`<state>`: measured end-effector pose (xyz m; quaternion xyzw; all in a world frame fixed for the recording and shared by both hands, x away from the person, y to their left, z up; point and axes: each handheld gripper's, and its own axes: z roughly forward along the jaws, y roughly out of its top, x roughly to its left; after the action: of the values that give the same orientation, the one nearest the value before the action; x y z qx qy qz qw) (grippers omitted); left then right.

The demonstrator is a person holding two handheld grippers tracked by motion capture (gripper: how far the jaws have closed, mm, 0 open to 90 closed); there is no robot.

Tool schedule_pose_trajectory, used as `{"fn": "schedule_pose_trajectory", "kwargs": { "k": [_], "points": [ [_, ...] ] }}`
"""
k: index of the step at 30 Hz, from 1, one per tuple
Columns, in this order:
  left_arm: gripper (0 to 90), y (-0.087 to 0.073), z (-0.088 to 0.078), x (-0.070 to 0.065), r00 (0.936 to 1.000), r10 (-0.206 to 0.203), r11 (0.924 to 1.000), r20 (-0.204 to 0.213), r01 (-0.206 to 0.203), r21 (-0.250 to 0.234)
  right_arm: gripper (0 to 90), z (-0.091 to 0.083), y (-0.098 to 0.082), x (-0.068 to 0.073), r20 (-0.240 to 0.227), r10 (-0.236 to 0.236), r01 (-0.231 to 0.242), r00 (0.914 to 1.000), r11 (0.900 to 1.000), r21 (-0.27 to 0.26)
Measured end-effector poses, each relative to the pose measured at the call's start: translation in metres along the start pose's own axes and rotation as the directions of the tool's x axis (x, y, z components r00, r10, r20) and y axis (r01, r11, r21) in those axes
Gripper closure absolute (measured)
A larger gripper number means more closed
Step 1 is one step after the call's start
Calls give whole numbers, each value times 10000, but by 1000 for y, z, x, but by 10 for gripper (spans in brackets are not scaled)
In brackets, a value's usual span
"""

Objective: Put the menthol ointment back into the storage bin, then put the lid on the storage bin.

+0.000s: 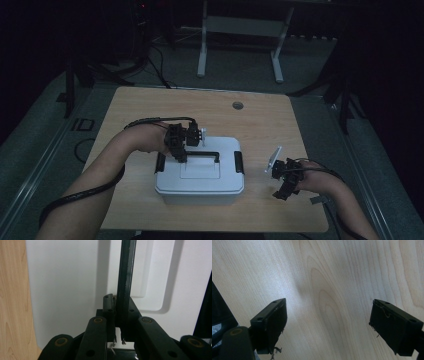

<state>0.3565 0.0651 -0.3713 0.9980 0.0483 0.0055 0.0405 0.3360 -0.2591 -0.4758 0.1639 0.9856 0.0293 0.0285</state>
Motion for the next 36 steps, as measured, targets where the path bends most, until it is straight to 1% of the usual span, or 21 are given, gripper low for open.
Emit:
{"fn": "schedule_pose_trajectory", "kwargs": {
  "k": [5, 6, 7, 8, 9, 10, 11, 12, 13, 14, 15, 16, 17, 18, 19, 23, 25, 27, 28, 34, 36],
  "points": [
    [827, -1, 0, 1, 9999, -100, 9999, 74, 101, -78, 140, 0, 0, 0, -9, 32, -32, 10000, 10000, -19],
    [786, -1, 0, 2, 9998, -203, 9997, -32, 203, -99, 140, 0, 1, 0, -24, 6, -6, 10000, 10000, -34],
    [708, -1, 0, 2, 9998, -203, 9997, -32, 203, -99, 140, 0, 1, 0, -24, 6, -6, 10000, 10000, -34],
    [599, -4, -1, 5, 9976, -674, 9976, -152, 672, -141, 140, 0, 1, 0, -38, -1, 1, 10000, 10000, -49],
    [549, -4, -1, 5, 9976, -674, 9976, -152, 672, -141, 140, 0, 1, 0, -38, -1, 1, 10000, 10000, -49],
    [448, -8, -3, 7, 9944, -994, 9942, -365, 977, -446, 140, 0, 2, 0, -24, -3, 3, 10000, 10000, -36],
    [388, -11, -4, 8, 9912, -1225, 9904, -506, 1188, -712, 140, 0, 2, 0, -22, -9, 9, 10000, 10000, -47],
    [303, -14, -5, 9, 9891, -1405, 9872, -444, 1365, -830, 140, 0, 2, -1, -35, -2, 2, 10000, 10000, -63],
    [218, -17, -6, 9, 9863, -1539, 9848, -590, 1482, -906, 140, 0, 2, -1, -35, 0, -1, 10000, 10000, -59],
    [142, -17, -6, 9, 9863, -1539, 9848, -590, 1482, -906, 140, 0, 2, -1, -35, 0, -1, 10000, 10000, -59],
    [142, -22, -7, 11, 9812, -1726, 9814, -860, 1638, -1004, 140, 0, 2, -1, -24, -1, 1, 10000, 10000, -35],
    [83, -22, -7, 11, 9812, -1726, 9814, -860, 1638, -1004, 140, 0, 2, -1, -24, -1, 1, 10000, 10000, -35],
    [41, -29, -9, 13, 9753, -2022, 9740, -892, 1907, -1225, 140, -1, 3, -1, -13, 2, -2, 10000, 10000, -47],
    [18, -32, -10, 13, 9737, -2074, 9706, -940, 1928, -1444, 140, -1, 3, -1, -1, 4, -4, 10000, 10000, -59],
    [18, -36, -12, 14, 9696, -2249, 9627, -966, 2057, -1760, 140, -2, 3, -1, 47, 13, -12, 10000, 9999, -110],
    [18, -50, -14, 13, 9688, -2306, 9492, -909, 2034, -2402, 140, -3, 3, -2, 100, 43, -41, 9999, 9998, -206],
    [18, -57, -13, 12, 9644, -2437, 9439, -1031, 2114, -2539, 140, -3, 2, -3, 96, 134, -131, 9999, 9995, -290],
    [18, -65, -11, 12, 9620, -2565, 9383, -934, 2247, -2628, 140, -3, 1, -4, 127, 169, -164, 9998, 9993, -325],
    [18, -70, -10, 12, 9588, -2653, 9347, -1018, 2298, -2713, 140, -3, 1, -3, 112, 220, -216, 9997, 9992, -321],
    [18, -102, -4, 9, 9414, -3306, 8995, -666, 2929, -3243, 140, -1, 0, -5, 174, 316, -309, 9993, 9987, -413],
    [18, -111, -1, 7, 9339, -3509, 8933, -678, 3122, -3232, 140, -1, 0, -6, 207, 328, -318, 9992, 9985, -454]
  ]
}}
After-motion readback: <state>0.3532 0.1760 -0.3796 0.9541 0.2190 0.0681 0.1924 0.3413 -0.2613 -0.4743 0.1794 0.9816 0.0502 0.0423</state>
